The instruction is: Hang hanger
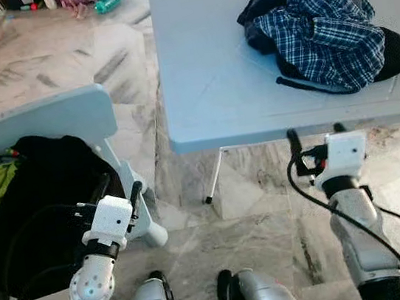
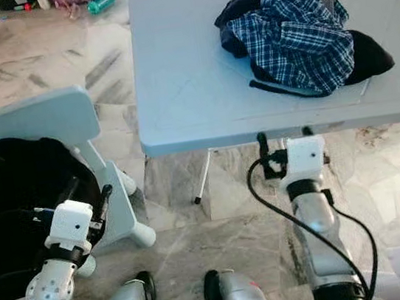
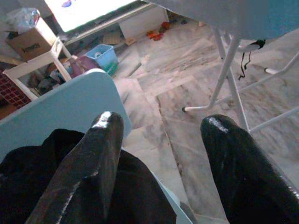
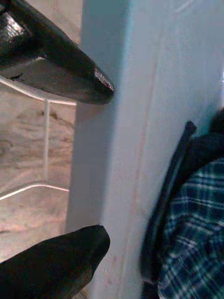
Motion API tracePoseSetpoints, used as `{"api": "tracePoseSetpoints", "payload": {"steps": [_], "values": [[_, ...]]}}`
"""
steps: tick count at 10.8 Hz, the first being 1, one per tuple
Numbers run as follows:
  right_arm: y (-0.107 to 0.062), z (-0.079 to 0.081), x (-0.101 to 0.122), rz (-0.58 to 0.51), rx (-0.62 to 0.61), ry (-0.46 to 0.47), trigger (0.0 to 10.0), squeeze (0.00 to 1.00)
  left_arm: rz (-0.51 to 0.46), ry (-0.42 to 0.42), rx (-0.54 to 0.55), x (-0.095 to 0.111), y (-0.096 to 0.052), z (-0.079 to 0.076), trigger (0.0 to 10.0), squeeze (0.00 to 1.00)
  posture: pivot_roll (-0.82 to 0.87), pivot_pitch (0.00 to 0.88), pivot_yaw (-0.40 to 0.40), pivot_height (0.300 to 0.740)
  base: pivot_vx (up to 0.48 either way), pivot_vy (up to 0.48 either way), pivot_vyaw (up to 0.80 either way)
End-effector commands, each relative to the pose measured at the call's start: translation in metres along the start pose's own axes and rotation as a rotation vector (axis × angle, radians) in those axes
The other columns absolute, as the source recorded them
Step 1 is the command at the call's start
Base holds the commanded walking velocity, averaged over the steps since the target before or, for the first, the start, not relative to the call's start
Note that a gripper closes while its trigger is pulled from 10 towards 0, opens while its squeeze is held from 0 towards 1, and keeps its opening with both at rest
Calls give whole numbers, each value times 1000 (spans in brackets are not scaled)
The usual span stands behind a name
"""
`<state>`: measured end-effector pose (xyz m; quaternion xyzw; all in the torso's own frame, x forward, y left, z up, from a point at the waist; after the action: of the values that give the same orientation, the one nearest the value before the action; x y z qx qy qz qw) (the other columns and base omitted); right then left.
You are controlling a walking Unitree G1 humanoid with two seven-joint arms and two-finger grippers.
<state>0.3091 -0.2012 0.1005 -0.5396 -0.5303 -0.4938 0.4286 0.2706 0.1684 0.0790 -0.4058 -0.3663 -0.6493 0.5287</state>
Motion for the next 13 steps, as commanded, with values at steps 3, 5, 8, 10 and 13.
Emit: {"api": "tracePoseSetpoints", "payload": {"steps": [3,5,8,10,13], "values": [[-8,-3,-12,57,-14,11,10000,0,36,2,-3,-5,-4,0,10000,0,43,209,-70,740,-84,0,0],[-8,-2,-13,64,-13,17,10000,0,40,-2,-6,-5,-2,-1,10000,0,42,210,-66,740,-304,-261,0],[-8,0,-14,69,-5,25,10000,0,46,3,-10,-5,-1,-2,10000,0,40,212,-66,740,-301,-262,0],[-8,3,-15,74,16,28,10000,0,46,6,-8,-5,0,-2,10000,0,37,215,-68,740,-144,-129,0],[-9,8,-17,80,51,39,10000,0,71,-23,29,-10,0,0,10000,0,37,213,-70,740,0,0,533]]}}
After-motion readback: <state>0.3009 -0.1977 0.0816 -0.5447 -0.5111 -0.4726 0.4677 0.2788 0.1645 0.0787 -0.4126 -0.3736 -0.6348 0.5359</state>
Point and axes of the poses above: a point about 5 cm out from each wrist's last joint towards the gripper, its own y axis pointing out of the wrist towards the gripper, its own x axis along the axis of the wrist's last joint, z = x × y, the point moved 4 cm from there along y, pointing out of the wrist towards the gripper, and after that the axes turned 1 degree about -y, right-handed, at the moved point
